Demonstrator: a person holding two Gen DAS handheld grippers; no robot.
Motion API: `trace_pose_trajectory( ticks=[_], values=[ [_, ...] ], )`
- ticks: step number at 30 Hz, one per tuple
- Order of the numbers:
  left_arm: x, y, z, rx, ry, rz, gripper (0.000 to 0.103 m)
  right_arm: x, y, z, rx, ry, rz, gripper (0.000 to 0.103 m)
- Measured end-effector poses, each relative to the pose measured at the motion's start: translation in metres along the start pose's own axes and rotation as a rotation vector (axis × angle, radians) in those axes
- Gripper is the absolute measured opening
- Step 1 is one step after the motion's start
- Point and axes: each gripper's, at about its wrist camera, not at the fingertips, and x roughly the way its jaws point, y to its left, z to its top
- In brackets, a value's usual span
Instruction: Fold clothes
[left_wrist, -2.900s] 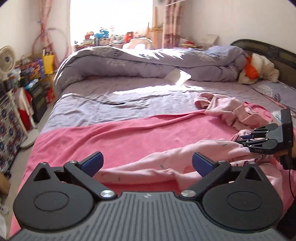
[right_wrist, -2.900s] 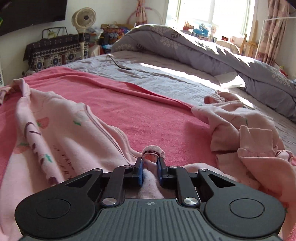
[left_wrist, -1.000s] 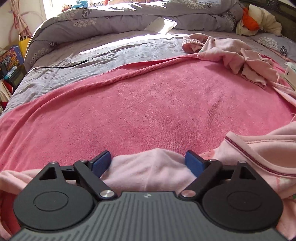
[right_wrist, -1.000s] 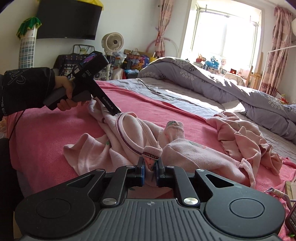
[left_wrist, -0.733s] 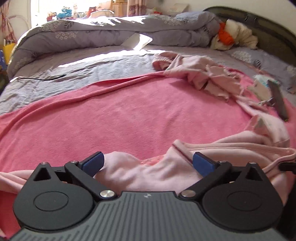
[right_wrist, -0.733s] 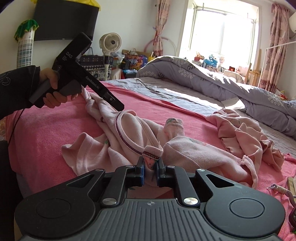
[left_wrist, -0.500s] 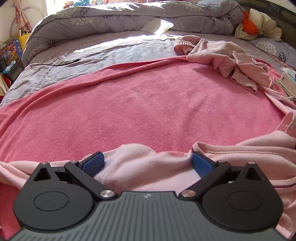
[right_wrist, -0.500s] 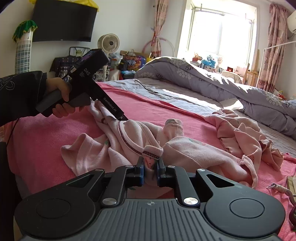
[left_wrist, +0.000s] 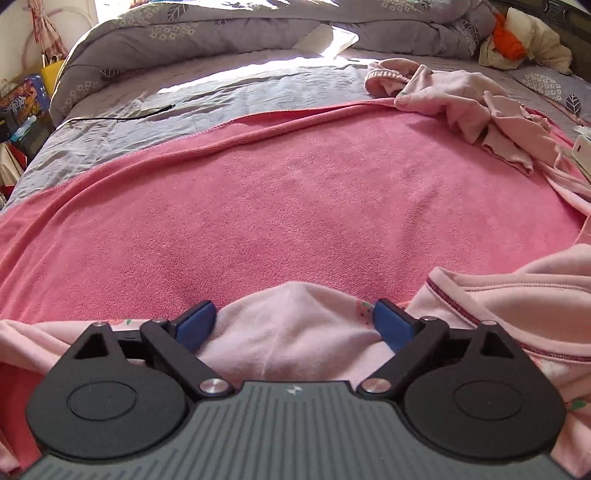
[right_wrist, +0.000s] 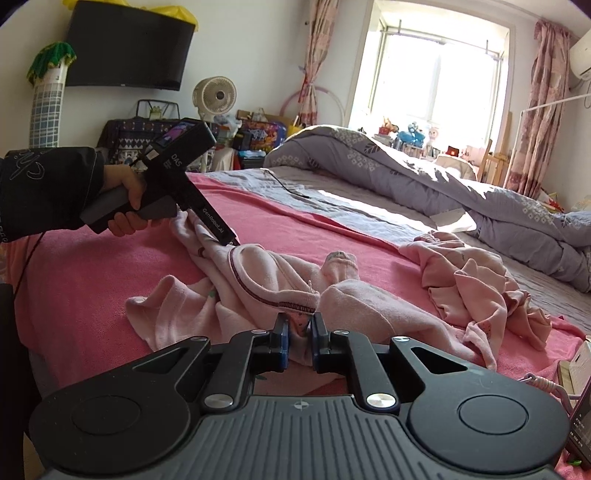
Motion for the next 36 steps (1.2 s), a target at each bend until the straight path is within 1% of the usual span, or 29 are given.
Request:
trace_pose_trajectory(
  ticks=[1,2,3,4,5,7,9,10,12,13,15,16,17,19,20,21,22,23,24,26,28,29,30,31,32,33,34,36],
  values=[
    [-0.005,-0.004,-0.002,0.000,-0.016,0.015,0.068,0.000,-0.001,0.000,0.005,-0.002,-0.001,0.013],
    [-0.012,-0.006,-0.004,-0.009,-0.032,0.030,0.054,0.000,-0.001,0.000,0.009,-0.006,-0.004,0.013],
    [-0.020,-0.006,-0.004,-0.037,-0.049,0.044,0.033,-0.002,-0.001,0.001,0.008,-0.016,-0.009,0.013],
    [-0.028,-0.005,-0.004,-0.066,-0.066,0.059,0.015,-0.003,0.000,0.003,0.006,-0.026,-0.015,0.013],
    [-0.037,-0.002,-0.003,-0.110,-0.090,0.063,0.011,-0.005,0.000,0.005,-0.001,-0.047,-0.025,0.013],
    [-0.062,0.012,0.000,-0.247,-0.184,0.024,0.011,-0.010,-0.003,0.014,-0.013,-0.101,-0.058,0.012],
    [-0.099,0.023,0.000,-0.336,-0.312,-0.019,0.011,-0.019,-0.010,0.030,0.000,-0.180,-0.103,0.010],
    [-0.119,0.026,-0.002,-0.361,-0.377,-0.041,0.011,-0.026,-0.014,0.036,0.000,-0.216,-0.114,0.010],
    [-0.151,0.023,-0.012,-0.335,-0.456,-0.073,0.011,-0.042,-0.020,0.048,0.000,-0.287,-0.135,0.010],
    [-0.162,0.021,-0.018,-0.310,-0.475,-0.084,0.011,-0.046,-0.022,0.047,-0.011,-0.282,-0.134,0.010],
    [-0.166,0.015,-0.035,-0.245,-0.442,-0.082,0.012,-0.053,-0.026,0.047,-0.032,-0.269,-0.129,0.010],
    [-0.160,0.014,-0.044,-0.228,-0.394,-0.068,0.012,-0.051,-0.028,0.042,-0.023,-0.244,-0.113,0.010],
    [-0.148,0.014,-0.056,-0.227,-0.327,-0.052,0.012,-0.047,-0.031,0.037,-0.005,-0.212,-0.087,0.011],
    [-0.126,0.015,-0.079,-0.223,-0.191,-0.021,0.014,-0.038,-0.037,0.028,0.032,-0.158,-0.045,0.013],
    [-0.115,0.016,-0.092,-0.228,-0.128,-0.015,0.017,-0.033,-0.039,0.026,0.047,-0.139,-0.031,0.020],
    [-0.108,0.019,-0.104,-0.246,-0.095,-0.032,0.025,-0.028,-0.040,0.025,0.061,-0.121,-0.017,0.030],
    [-0.110,0.020,-0.114,-0.257,-0.112,-0.054,0.026,-0.023,-0.040,0.027,0.057,-0.122,-0.008,0.036],
    [-0.115,0.022,-0.121,-0.264,-0.132,-0.075,0.028,-0.019,-0.039,0.029,0.052,-0.125,0.000,0.049],
    [-0.118,0.022,-0.123,-0.270,-0.128,-0.082,0.029,-0.014,-0.039,0.031,0.046,-0.127,0.008,0.063],
    [-0.124,0.023,-0.125,-0.279,-0.133,-0.076,0.030,-0.002,-0.035,0.039,0.013,-0.124,0.043,0.076],
    [-0.128,0.022,-0.125,-0.269,-0.125,-0.060,0.030,0.012,-0.027,0.043,-0.032,-0.109,0.086,0.076],
    [-0.132,0.020,-0.124,-0.254,-0.129,-0.043,0.031,0.017,-0.022,0.041,-0.055,-0.075,0.082,0.070],
    [-0.138,0.018,-0.122,-0.227,-0.144,-0.017,0.037,0.023,-0.017,0.038,-0.077,-0.040,0.077,0.047],
    [-0.145,0.016,-0.120,-0.198,-0.163,0.005,0.042,0.028,-0.012,0.036,-0.099,-0.006,0.072,0.033],
    [-0.152,0.013,-0.117,-0.164,-0.194,0.017,0.050,0.033,-0.007,0.033,-0.122,0.029,0.067,0.020],
    [-0.159,0.010,-0.113,-0.127,-0.226,0.025,0.059,0.031,-0.004,0.028,-0.130,0.041,0.070,0.019],
    [-0.164,0.006,-0.107,-0.081,-0.261,0.024,0.064,0.027,0.000,0.023,-0.144,0.041,0.075,0.019],
    [-0.168,-0.005,-0.094,0.010,-0.316,0.024,0.093,0.017,0.007,0.017,-0.167,0.039,0.089,0.019]
  ],
)
